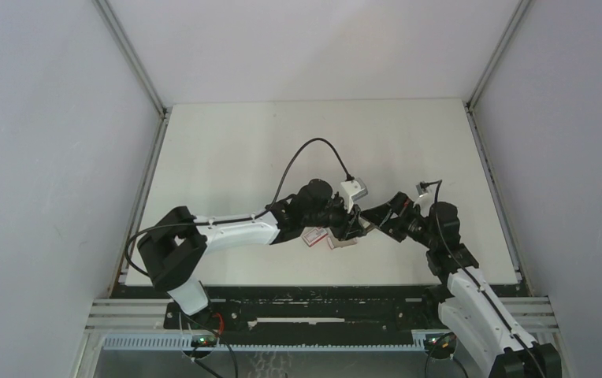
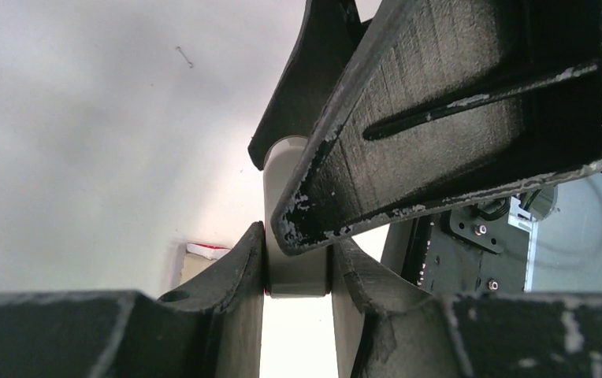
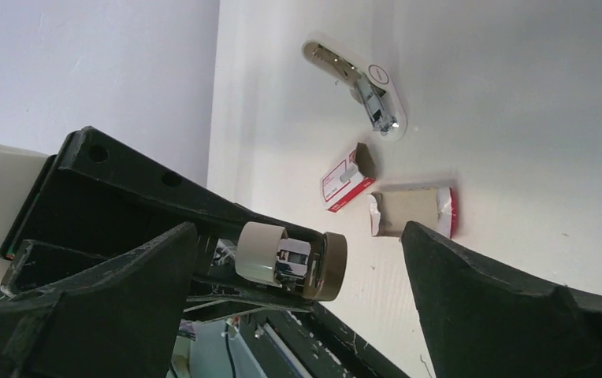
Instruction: Load the staples into the stapler
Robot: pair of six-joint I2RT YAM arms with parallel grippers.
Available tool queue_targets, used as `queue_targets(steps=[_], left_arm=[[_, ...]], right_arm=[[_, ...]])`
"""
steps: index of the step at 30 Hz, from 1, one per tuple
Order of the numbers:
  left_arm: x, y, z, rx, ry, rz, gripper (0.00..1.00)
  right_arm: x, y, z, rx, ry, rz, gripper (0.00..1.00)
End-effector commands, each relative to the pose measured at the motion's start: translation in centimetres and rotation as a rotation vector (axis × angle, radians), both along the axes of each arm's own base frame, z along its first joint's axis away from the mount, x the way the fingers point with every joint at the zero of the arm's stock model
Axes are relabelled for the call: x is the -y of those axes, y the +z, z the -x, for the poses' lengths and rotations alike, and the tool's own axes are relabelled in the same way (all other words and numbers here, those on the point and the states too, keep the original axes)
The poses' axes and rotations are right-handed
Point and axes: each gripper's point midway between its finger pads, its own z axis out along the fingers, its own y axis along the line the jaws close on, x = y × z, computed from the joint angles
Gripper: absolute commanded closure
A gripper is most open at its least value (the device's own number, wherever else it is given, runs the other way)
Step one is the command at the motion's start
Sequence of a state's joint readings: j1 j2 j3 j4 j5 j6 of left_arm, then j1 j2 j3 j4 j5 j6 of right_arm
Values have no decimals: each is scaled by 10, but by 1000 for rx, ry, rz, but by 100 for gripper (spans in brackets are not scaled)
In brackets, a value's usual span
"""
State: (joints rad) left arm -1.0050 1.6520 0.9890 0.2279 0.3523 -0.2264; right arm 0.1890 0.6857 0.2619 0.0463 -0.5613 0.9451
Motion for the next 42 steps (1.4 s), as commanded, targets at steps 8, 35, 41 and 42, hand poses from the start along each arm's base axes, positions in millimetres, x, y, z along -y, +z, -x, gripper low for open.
queue_targets(steps=[8,35,41,42], left_arm=[[-63,4,-31,51,244,-77,100],[-264,-98,-80,-189,832,-363,42],[-266,-55,-89,-65,861,-250,31],[-263,-44,-91,-41,860,-204,30]], right_arm=[[23,11,-13,97,-60,116,0],[41,-16,-15,101,-82,299,2],[33,-21,-19,135,-29,357,4],[31,-22,-20,138,-20,374,4]])
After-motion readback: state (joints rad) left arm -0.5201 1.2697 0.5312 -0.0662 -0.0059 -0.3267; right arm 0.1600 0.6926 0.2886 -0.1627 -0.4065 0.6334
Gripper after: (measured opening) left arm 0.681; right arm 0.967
